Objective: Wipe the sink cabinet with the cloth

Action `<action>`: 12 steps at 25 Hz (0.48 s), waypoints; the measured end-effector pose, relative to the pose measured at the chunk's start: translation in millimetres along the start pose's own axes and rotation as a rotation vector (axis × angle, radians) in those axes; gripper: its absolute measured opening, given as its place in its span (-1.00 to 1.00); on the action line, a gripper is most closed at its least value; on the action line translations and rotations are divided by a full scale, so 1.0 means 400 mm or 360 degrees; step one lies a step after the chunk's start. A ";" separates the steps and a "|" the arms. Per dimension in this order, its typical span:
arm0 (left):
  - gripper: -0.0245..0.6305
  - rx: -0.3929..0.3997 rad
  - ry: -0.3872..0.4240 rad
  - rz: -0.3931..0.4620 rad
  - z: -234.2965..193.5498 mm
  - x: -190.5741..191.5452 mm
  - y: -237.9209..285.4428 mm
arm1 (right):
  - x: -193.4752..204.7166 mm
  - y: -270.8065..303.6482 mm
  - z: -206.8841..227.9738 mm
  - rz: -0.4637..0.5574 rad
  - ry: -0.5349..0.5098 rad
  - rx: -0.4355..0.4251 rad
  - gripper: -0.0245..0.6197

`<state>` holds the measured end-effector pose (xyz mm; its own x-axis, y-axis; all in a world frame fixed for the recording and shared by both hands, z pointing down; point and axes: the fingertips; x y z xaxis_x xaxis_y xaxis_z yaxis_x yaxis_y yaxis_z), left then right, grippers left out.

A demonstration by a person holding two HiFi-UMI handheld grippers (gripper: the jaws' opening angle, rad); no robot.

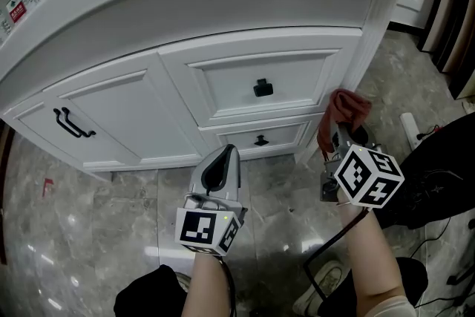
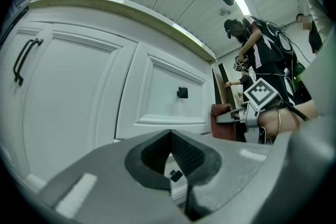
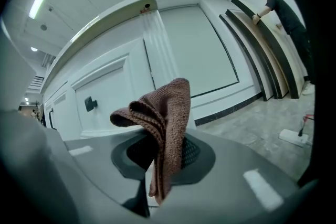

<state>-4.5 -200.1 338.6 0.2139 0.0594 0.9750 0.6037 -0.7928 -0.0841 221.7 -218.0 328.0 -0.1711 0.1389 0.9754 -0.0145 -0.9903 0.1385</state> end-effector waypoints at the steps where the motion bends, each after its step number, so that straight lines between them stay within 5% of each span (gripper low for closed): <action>1: -0.93 -0.0009 0.0003 -0.0006 -0.008 0.002 -0.006 | 0.025 0.000 -0.013 -0.0015 0.0009 -0.0013 -0.68; 12: -0.93 -0.0120 0.0055 -0.0070 -0.145 0.023 -0.077 | 0.210 0.073 -0.429 -0.0125 -0.0033 -0.0554 -0.68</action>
<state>-65.8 -210.4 361.9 0.1611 0.0751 0.9841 0.5521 -0.8333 -0.0268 38.0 -237.0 384.5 -0.1361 0.2114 0.9679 -0.3620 -0.9200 0.1501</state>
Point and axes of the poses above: the fingertips, and each gripper's own axes: y forward along the fingers, z to its right, x out of its underside, and after that the axes turned 7 degrees about -y, right-handed
